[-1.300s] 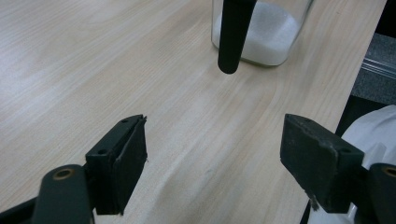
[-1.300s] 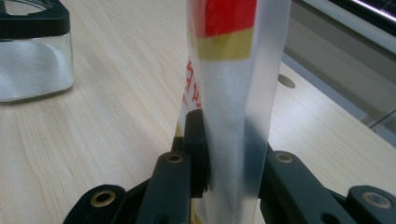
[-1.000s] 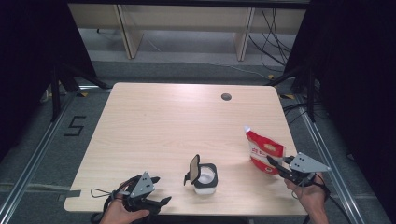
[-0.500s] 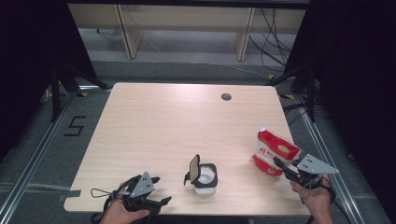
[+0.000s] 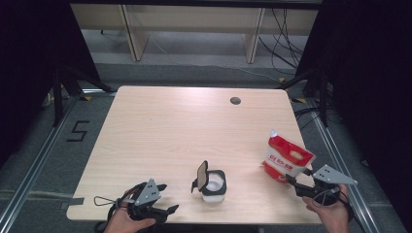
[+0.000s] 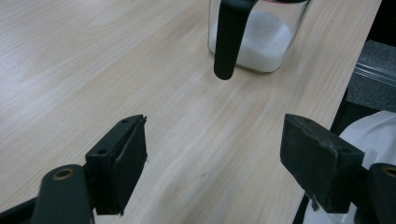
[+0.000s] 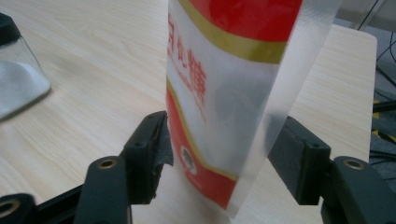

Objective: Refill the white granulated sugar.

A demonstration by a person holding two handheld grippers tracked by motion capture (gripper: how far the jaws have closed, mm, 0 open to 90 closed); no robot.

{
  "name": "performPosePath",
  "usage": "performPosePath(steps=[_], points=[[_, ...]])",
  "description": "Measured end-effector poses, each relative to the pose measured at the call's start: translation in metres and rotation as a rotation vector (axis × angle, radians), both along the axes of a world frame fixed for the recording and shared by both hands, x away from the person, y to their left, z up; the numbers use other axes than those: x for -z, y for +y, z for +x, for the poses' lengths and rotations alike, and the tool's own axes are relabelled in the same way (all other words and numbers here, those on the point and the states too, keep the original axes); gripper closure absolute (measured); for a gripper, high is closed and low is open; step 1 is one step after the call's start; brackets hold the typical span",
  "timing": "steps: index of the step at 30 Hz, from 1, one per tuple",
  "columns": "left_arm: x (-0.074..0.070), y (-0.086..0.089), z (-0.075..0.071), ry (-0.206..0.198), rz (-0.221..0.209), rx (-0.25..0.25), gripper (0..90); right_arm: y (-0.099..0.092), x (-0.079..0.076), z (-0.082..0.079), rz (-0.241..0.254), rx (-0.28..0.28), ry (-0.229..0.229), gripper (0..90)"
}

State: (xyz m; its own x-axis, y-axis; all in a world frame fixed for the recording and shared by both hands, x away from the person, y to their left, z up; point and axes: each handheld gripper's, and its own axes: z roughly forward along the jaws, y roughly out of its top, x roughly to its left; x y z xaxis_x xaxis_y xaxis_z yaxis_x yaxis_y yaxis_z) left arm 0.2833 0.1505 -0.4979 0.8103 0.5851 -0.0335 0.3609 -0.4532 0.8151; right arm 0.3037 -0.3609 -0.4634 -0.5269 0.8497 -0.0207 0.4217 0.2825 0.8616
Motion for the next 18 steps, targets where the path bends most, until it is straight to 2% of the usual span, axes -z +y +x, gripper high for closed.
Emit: performPosePath(steps=[3, 4, 5, 6, 7, 8, 9, 10, 11, 12, 13, 14, 18], points=[[-0.002, 0.001, 0.001, 0.002, -0.009, 0.003, 22.6, 0.004, -0.001, -0.007, 0.0, 0.015, 0.009, 37.4], [-0.004, 0.002, 0.001, 0.001, 0.007, 0.003, 22.6, 0.007, -0.001, -0.011, 0.011, 0.025, 0.024, 35.7], [-0.004, 0.002, 0.001, -0.013, 0.003, 0.007, 22.6, 0.008, -0.001, -0.013, 0.009, 0.033, 0.024, 34.1], [-0.004, 0.002, 0.001, -0.014, -0.005, 0.011, 22.5, 0.007, 0.0, -0.014, -0.002, 0.022, 0.006, 33.8], [-0.004, 0.001, 0.001, -0.012, -0.007, 0.01, 22.6, 0.009, -0.001, -0.018, 0.001, 0.042, 0.019, 33.5], [-0.004, 0.001, 0.0, 0.003, -0.013, -0.002, 22.6, 0.009, -0.001, -0.019, -0.015, 0.035, -0.003, 33.4], [-0.005, 0.001, 0.0, -0.007, 0.006, 0.0, 22.6, 0.01, -0.001, -0.023, -0.01, 0.055, 0.003, 33.3], [-0.005, -0.001, -0.001, -0.001, -0.023, 0.002, 22.6, 0.01, -0.002, -0.026, -0.02, 0.066, 0.01, 33.3], [-0.005, -0.001, -0.001, 0.005, -0.027, 0.004, 22.6, 0.009, -0.002, -0.027, -0.029, 0.064, -0.012, 33.2], [-0.007, -0.001, -0.001, 0.0, -0.008, 0.003, 22.6, 0.009, -0.003, -0.029, -0.03, 0.074, -0.009, 33.4], [-0.008, -0.001, -0.001, -0.005, -0.008, 0.006, 22.6, 0.008, -0.004, -0.03, -0.046, 0.07, -0.027, 33.5], [-0.008, -0.003, -0.001, -0.003, -0.039, 0.009, 22.6, 0.008, -0.004, -0.032, -0.052, 0.075, -0.02, 33.4], [-0.015, -0.003, -0.001, -0.013, -0.034, 0.008, 22.6, 0.011, -0.005, -0.04, -0.085, 0.09, -0.016, 33.4]])
